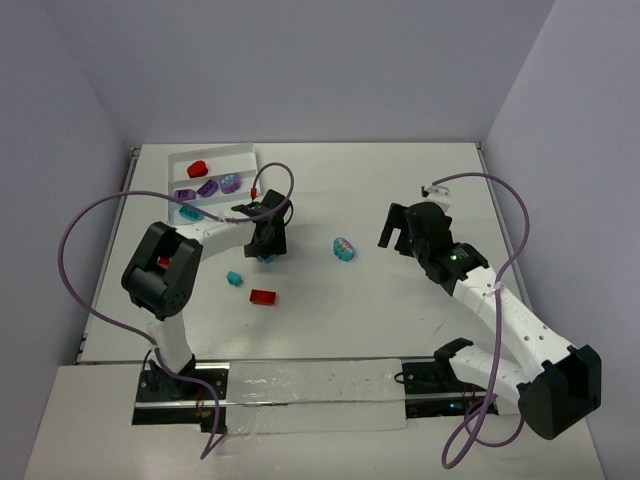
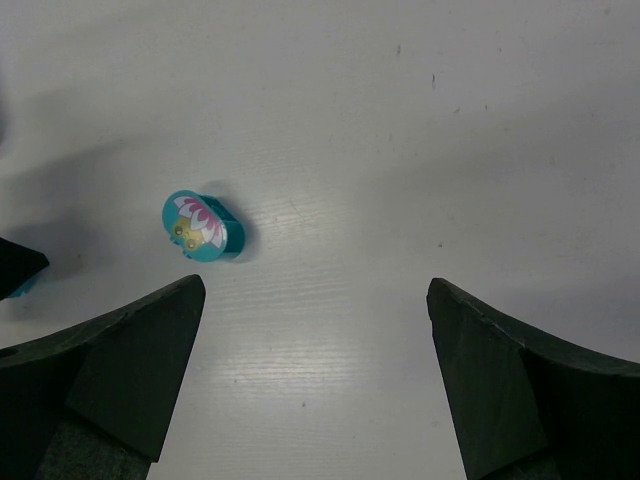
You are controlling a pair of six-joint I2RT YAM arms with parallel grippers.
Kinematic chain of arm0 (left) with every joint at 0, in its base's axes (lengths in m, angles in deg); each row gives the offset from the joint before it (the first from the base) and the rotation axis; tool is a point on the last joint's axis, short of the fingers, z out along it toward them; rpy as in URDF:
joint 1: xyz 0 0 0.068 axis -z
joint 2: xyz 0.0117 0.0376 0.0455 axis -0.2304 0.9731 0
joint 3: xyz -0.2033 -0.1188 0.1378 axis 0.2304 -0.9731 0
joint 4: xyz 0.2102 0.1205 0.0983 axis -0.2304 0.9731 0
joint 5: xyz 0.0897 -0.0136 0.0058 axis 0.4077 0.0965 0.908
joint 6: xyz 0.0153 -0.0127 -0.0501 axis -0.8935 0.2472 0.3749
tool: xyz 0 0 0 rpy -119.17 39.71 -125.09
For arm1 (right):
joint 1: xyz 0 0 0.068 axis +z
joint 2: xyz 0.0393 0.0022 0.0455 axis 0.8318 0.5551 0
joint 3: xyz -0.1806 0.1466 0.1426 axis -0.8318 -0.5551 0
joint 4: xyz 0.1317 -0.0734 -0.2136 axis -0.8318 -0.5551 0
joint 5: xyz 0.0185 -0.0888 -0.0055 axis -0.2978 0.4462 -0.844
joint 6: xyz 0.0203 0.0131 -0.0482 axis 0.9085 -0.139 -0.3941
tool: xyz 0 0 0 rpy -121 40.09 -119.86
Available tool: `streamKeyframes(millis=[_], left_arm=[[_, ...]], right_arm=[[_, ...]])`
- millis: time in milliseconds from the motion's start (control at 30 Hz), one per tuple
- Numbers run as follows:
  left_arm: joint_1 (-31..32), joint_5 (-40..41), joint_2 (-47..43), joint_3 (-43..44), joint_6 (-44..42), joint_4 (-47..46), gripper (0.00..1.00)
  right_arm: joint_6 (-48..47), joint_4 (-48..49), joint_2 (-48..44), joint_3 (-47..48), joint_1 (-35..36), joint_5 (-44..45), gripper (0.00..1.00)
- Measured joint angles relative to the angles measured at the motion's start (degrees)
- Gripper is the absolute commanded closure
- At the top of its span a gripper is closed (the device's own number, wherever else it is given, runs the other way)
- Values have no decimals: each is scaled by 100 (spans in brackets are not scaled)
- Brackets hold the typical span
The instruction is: Sort the legos into containers by color
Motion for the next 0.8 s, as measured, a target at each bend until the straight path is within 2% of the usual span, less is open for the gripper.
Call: streamKeyframes(millis=[100, 333, 500, 800], left_arm=[[2, -3, 7, 0, 7, -8, 39], [26, 33, 14, 4, 27, -50, 81], [27, 103, 15, 4, 33, -27, 99], [26, 247, -119, 70, 33, 265, 100]], right_arm=[[0, 0, 0, 0, 0, 0, 0], [0, 0, 0, 0, 0, 0, 0], [2, 0, 14, 0, 0, -18, 0], [2, 0, 64, 3, 0, -54, 0]])
